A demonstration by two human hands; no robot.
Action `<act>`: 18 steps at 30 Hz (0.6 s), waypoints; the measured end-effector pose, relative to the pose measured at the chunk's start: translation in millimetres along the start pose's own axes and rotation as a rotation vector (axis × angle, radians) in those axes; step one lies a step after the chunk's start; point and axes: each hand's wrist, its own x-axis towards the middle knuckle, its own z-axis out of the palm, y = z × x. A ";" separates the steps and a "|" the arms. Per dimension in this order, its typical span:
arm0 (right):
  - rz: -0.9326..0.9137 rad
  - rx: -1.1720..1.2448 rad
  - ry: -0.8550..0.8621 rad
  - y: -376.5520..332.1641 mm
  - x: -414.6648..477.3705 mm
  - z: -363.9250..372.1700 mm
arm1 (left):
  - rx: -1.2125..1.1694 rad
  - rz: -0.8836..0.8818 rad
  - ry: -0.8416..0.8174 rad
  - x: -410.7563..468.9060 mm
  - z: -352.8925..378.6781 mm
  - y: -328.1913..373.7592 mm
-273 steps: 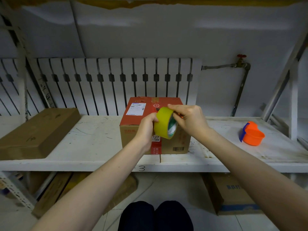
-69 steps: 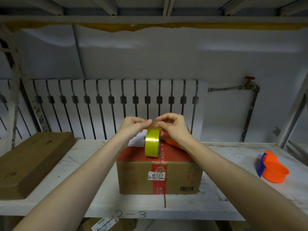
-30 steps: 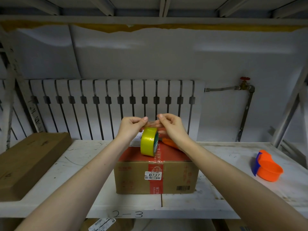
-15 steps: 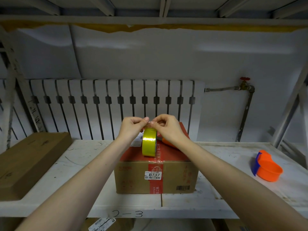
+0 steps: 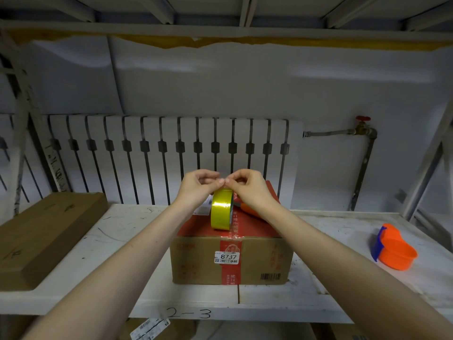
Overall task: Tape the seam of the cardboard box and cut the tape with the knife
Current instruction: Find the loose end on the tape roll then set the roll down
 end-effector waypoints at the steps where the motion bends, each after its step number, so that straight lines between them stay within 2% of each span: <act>1: -0.001 -0.002 0.000 -1.0 -0.6 0.4 | 0.005 0.013 -0.002 0.0 -0.3 0.5; 8: -0.050 -0.099 0.021 -1.7 -0.5 3.0 | 0.086 0.056 0.019 0.4 -1.0 2.0; 14: -0.100 -0.190 -0.025 -4.1 -0.5 0.0 | 0.136 0.051 0.061 0.4 -2.0 6.5; 18: -0.111 -0.247 0.047 -5.3 0.1 -3.5 | 0.104 0.031 0.057 0.0 -1.8 8.6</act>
